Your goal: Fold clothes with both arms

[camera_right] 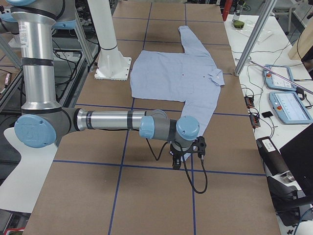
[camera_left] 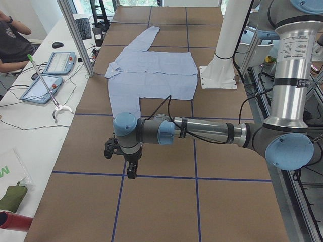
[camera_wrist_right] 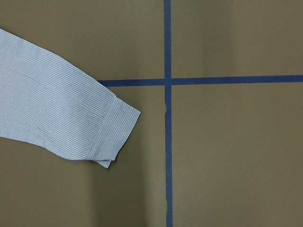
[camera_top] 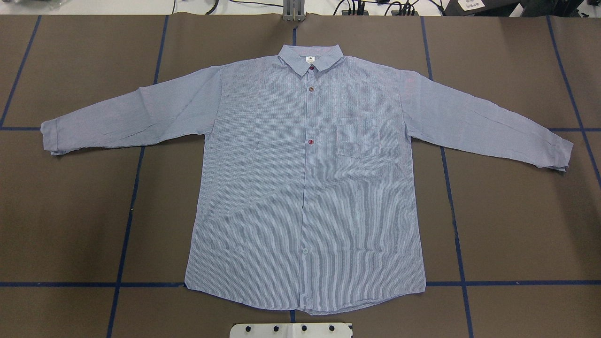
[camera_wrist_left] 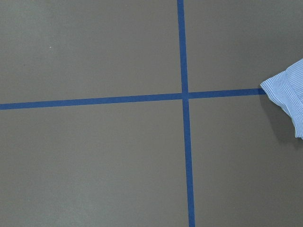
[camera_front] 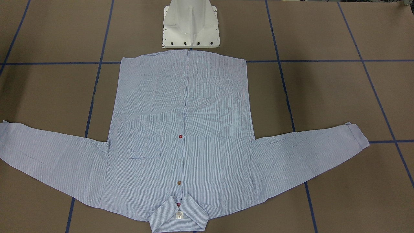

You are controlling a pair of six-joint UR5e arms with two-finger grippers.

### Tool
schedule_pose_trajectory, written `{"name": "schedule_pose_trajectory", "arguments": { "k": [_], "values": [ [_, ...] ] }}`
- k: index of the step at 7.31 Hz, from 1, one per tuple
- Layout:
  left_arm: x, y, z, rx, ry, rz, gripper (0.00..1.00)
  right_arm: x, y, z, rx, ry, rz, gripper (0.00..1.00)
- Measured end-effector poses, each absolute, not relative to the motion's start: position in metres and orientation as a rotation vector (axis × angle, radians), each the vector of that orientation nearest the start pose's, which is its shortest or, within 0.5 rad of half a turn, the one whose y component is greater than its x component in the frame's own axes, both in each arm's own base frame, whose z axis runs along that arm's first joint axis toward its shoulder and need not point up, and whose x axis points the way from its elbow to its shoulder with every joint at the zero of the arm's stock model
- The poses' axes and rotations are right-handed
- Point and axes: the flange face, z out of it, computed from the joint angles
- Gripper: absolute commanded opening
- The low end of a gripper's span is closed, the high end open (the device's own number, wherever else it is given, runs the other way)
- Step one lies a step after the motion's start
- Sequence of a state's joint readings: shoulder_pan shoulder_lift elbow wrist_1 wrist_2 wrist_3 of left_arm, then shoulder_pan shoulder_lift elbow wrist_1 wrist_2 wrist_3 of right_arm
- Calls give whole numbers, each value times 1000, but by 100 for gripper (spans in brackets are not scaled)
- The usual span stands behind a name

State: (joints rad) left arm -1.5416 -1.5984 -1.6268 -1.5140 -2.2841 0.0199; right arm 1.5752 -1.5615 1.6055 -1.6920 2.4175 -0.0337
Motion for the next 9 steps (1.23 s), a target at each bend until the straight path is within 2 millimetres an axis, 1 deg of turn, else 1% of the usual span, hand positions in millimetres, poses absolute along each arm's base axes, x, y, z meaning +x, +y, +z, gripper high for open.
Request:
{"name": "schedule_pose_trajectory", "arguments": {
  "k": [2,6,8,9],
  "values": [
    [-53,-506,627,24,713,57,100,61,-489,635,-41,-846,1,100],
    [-53,-506,626,30,713,59,100,61,-487,634,-42,-846,7,100],
    [-53,-514,615,50,714,66,99,61,-493,624,-24,-846,0,100],
    [-52,-522,605,67,727,72,100,61,-503,613,-4,-848,-11,100]
  ]
}}
